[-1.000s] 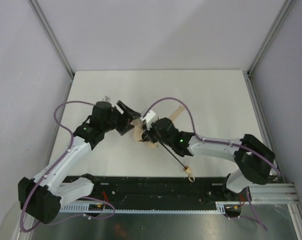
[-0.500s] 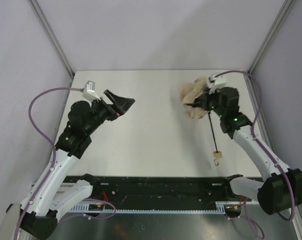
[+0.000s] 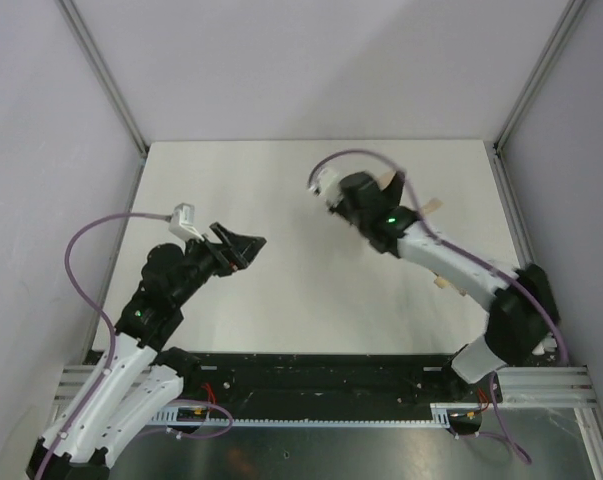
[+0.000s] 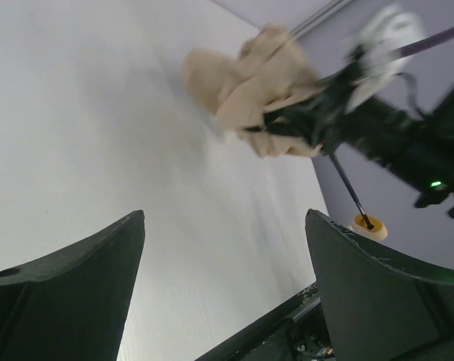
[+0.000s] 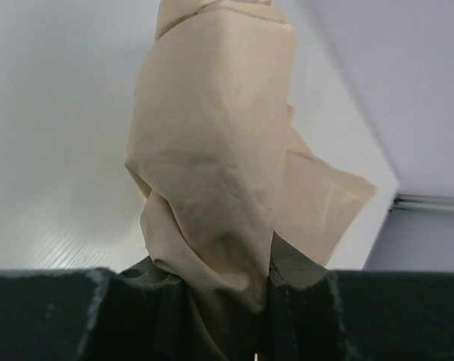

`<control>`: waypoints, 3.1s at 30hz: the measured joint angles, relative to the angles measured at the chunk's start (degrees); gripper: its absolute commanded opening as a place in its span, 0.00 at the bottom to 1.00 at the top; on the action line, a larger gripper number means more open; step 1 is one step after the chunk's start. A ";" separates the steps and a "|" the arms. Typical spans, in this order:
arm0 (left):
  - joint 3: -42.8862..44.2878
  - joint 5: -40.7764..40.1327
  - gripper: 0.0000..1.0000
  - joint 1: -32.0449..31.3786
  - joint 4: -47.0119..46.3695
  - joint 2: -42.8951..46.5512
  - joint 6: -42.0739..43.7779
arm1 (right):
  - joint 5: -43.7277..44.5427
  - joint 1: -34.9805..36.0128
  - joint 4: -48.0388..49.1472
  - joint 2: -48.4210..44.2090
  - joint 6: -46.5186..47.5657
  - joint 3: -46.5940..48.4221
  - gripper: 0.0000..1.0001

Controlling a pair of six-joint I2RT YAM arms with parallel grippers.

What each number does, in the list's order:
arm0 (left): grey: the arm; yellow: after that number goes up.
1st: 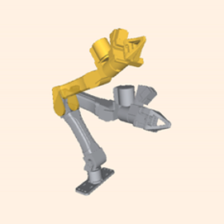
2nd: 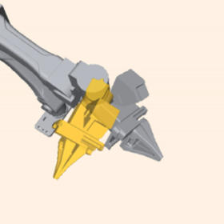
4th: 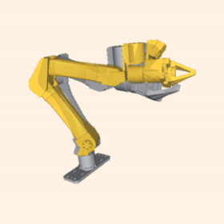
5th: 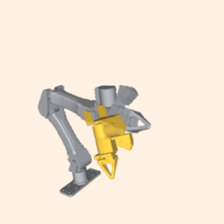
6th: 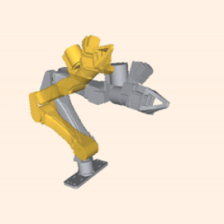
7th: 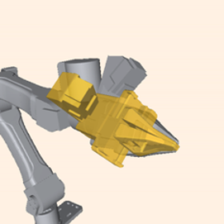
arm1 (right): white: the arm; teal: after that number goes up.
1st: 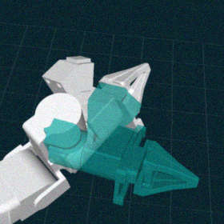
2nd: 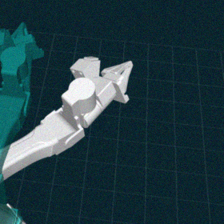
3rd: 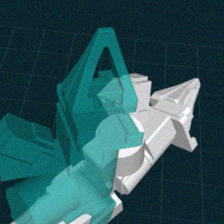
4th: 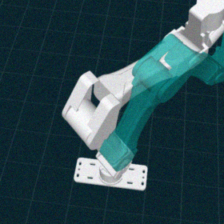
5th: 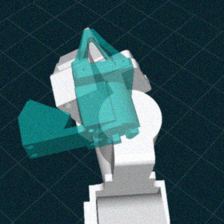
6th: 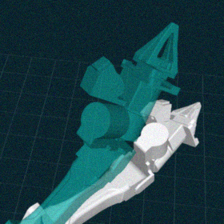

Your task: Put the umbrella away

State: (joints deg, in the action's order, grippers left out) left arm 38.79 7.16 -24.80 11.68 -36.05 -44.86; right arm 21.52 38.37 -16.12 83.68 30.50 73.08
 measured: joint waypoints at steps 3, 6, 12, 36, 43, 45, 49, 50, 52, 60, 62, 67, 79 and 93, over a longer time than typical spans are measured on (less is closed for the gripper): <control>-5.25 -1.05 0.83 0.00 0.52 4.07 -0.55 | 1.18 5.33 -3.15 8.74 2.95 -1.68 0.00; -9.01 -2.51 0.78 0.00 2.67 7.82 -1.75 | 1.05 10.14 -6.36 14.62 4.42 -2.97 0.00; -11.04 -8.07 0.77 0.15 9.86 11.02 -6.82 | -3.13 20.90 -8.57 22.53 5.01 -2.93 0.00; -16.85 11.26 0.98 11.85 0.09 -18.84 -27.21 | -53.96 10.25 -1.38 37.18 -8.46 8.94 0.00; -19.93 12.20 0.99 10.88 -7.10 -23.43 -32.35 | -63.28 8.04 0.02 39.36 -10.99 9.35 0.00; -20.35 11.96 0.98 10.29 -9.07 -24.98 -33.53 | -64.54 8.04 0.00 39.56 -11.47 9.40 0.00; -20.59 10.21 0.98 8.76 -12.94 -28.61 -35.21 | -65.46 8.04 0.02 39.69 -12.26 9.51 0.00; -20.63 9.70 0.98 8.48 -13.55 -29.16 -35.34 | -65.48 8.04 0.02 39.71 -12.35 9.62 0.00; -20.85 8.46 0.97 7.89 -15.15 -29.99 -35.78 | -65.48 8.02 -0.04 39.78 -12.55 9.84 0.00; -24.09 4.79 0.91 7.08 -20.31 -27.45 -35.67 | -65.44 8.07 -0.79 40.00 -12.70 10.40 0.00; -25.90 3.58 0.95 7.08 -20.04 -22.77 -35.69 | -65.46 8.17 -0.87 40.02 -12.68 10.45 0.00; -28.37 0.13 0.99 7.19 -17.33 -7.41 -36.68 | -65.46 8.17 -0.94 40.02 -12.66 10.47 0.00; -21.68 1.90 0.98 7.61 -15.93 -25.53 -37.66 | -65.44 8.17 -1.14 40.02 -12.66 10.64 0.00; -20.31 -0.13 0.20 5.05 -28.13 -40.24 -37.03 | -61.11 9.81 -1.55 38.99 -13.99 10.73 0.01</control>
State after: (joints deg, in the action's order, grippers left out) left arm 18.48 7.03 -19.75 -16.45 -76.29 -81.89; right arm -39.59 48.18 -17.67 122.67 16.51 83.81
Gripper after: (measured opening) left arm 0.412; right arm 0.315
